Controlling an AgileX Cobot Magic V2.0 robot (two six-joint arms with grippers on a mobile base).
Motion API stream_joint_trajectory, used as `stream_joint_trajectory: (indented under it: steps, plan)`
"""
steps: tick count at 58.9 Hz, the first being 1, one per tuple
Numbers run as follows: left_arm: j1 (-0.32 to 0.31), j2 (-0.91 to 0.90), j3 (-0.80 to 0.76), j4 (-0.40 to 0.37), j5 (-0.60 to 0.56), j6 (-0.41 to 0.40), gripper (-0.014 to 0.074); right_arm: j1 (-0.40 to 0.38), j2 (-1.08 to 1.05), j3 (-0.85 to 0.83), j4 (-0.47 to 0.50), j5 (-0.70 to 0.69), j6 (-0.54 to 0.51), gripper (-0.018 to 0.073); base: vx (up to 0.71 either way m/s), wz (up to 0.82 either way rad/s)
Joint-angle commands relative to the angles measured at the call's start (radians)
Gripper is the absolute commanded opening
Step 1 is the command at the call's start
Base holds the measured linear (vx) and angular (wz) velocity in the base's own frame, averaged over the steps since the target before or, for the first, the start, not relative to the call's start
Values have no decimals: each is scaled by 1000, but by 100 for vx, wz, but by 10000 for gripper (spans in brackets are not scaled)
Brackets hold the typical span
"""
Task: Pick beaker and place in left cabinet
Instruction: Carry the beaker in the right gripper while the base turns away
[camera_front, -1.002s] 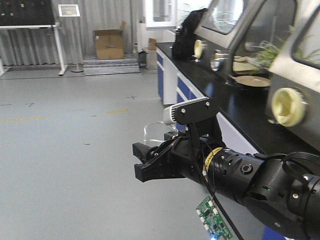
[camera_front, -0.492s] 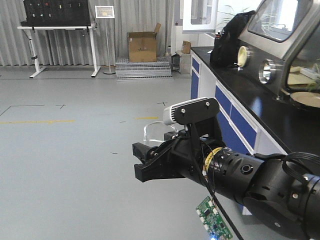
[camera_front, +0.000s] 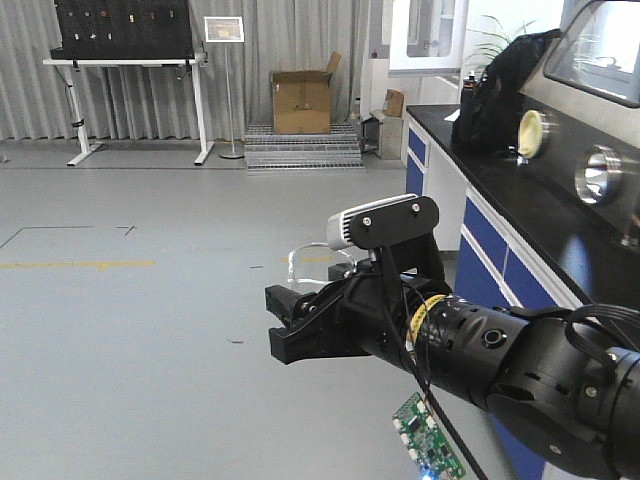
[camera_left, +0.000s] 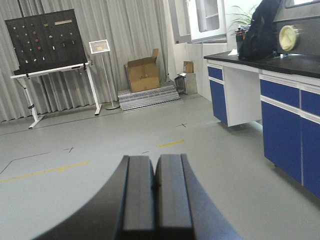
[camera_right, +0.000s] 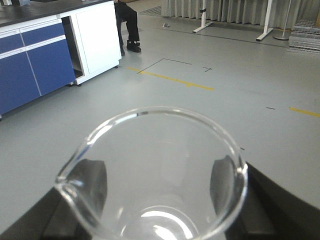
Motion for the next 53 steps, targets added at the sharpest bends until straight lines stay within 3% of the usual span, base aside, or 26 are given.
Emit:
stream_joint_trajectory:
  steps: [1,53]
  plan:
    - [-1,-19,16,-3,-75,-3,1,-2,-40,-33,-1,-78,-2,-6,52,4]
    - [-1,-19,16,-3,-75,-3,1,-2,-40,-33,-1,-78,-2,-6,59,6]
